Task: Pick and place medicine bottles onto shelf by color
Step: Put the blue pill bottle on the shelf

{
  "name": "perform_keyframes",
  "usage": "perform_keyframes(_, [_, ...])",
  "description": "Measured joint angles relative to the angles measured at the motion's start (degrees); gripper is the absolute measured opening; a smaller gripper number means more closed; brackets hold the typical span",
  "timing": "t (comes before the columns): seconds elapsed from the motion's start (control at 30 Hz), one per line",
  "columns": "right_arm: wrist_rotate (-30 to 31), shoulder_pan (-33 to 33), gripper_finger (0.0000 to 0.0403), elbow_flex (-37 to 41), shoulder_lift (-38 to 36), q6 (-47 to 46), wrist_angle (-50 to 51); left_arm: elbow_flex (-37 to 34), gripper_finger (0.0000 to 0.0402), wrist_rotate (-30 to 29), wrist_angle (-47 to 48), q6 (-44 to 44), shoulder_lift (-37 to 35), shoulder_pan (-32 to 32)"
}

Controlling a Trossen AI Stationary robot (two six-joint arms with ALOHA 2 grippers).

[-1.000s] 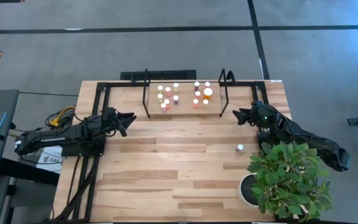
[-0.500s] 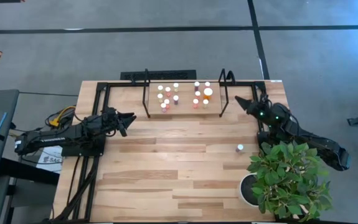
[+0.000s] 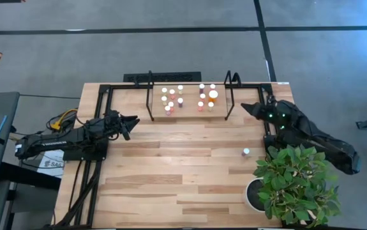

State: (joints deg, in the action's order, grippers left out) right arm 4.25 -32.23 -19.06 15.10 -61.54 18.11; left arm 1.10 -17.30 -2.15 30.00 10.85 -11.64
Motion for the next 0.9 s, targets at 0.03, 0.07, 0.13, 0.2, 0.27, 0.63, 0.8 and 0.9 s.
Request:
perform_keyframes(0.03, [0.0, 0.0, 0.0305, -2.1, 0.6, 0.0, 4.0, 0.0, 0.0128, 0.0, 0.0, 0.0, 0.0, 0.0])
perform_keyframes(0.07, [0.0, 0.0, 0.0305, -4.3, 1.5, 0.0, 8.5, 0.0, 0.0128, 0.0, 0.0, 0.0, 0.0, 0.0])
perform_keyframes(0.13, [0.0, 0.0, 0.0305, -8.5, 3.9, -1.1, 17.4, 0.0, 0.0128, 0.0, 0.0, 0.0, 0.0, 0.0])
perform_keyframes(0.2, [0.0, 0.0, 0.0305, -12.6, 7.0, -4.4, 24.6, 0.0, 0.0128, 0.0, 0.0, 0.0, 0.0, 0.0])
perform_keyframes(0.27, [-0.2, 0.0, 0.0305, -16.0, 10.7, -8.5, 31.0, 0.0, 0.0128, 0.0, 0.0, 0.0, 0.0, 0.0])
perform_keyframes(0.63, [-11.3, 0.0, 0.0305, -27.2, 31.1, -18.2, 50.6, 0.0, 0.0128, 0.0, 0.0, 0.0, 0.0, 0.0])
perform_keyframes(0.8, [-15.1, 0.0, 0.0305, -27.5, 36.9, -21.7, 52.9, 0.0, 0.0128, 0.0, 0.0, 0.0, 0.0, 0.0])
perform_keyframes(0.9, [-17.4, 0.6, 0.0305, -27.5, 39.7, -23.1, 53.4, 0.0, 0.0128, 0.0, 0.0, 0.0, 0.0, 0.0])
